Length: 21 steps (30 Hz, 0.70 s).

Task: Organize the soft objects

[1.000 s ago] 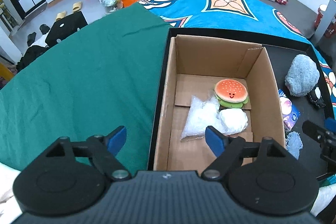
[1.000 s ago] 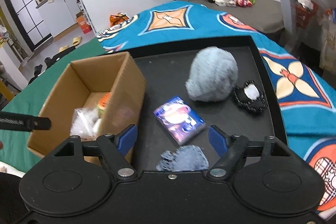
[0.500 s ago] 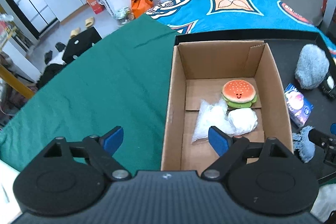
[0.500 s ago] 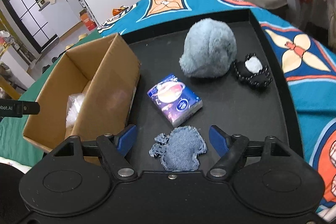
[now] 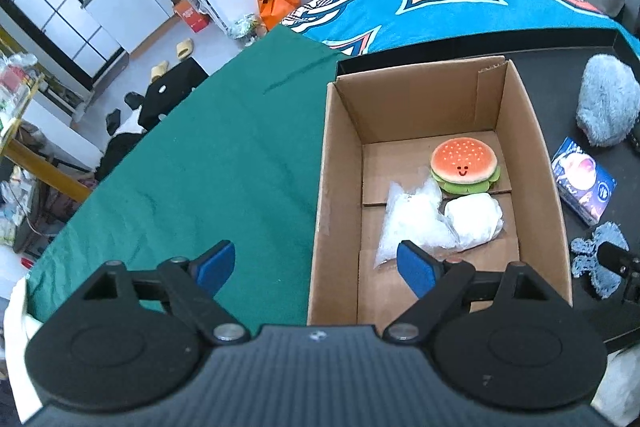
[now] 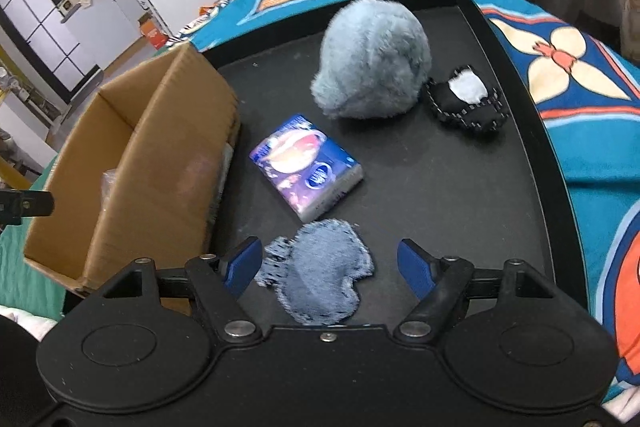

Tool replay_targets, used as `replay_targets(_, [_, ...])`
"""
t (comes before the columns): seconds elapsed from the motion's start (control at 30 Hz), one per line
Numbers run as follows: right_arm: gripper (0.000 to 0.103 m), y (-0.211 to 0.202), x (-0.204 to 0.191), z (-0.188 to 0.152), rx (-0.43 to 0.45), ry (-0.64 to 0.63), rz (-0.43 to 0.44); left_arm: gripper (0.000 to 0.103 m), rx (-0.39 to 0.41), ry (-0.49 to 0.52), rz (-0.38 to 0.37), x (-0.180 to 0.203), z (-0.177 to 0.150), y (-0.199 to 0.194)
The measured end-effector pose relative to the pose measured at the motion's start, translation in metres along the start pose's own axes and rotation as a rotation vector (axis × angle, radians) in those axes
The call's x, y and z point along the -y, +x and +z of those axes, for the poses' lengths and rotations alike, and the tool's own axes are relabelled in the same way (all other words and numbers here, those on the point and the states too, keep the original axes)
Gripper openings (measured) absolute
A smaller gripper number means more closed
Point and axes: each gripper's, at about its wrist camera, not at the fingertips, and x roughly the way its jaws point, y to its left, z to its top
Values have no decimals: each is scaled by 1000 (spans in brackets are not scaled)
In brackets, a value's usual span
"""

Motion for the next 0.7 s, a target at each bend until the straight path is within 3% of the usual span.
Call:
replay_targets(0.17, [66, 8, 7, -2, -16, 5, -17, 87, -5, 16, 5, 4, 1, -2])
replay_targets(0.23, [56, 7, 4, -4, -1, -26, -41, 87, -13, 15, 4, 4, 1, -1])
replay_targets(0.3, [38, 6, 6, -5, 10, -25, -66, 87, -14, 14, 2, 4, 2, -2])
replay_targets(0.7, [35, -6, 27, 2, 66, 32, -136, 87, 3, 18, 13, 5, -1, -8])
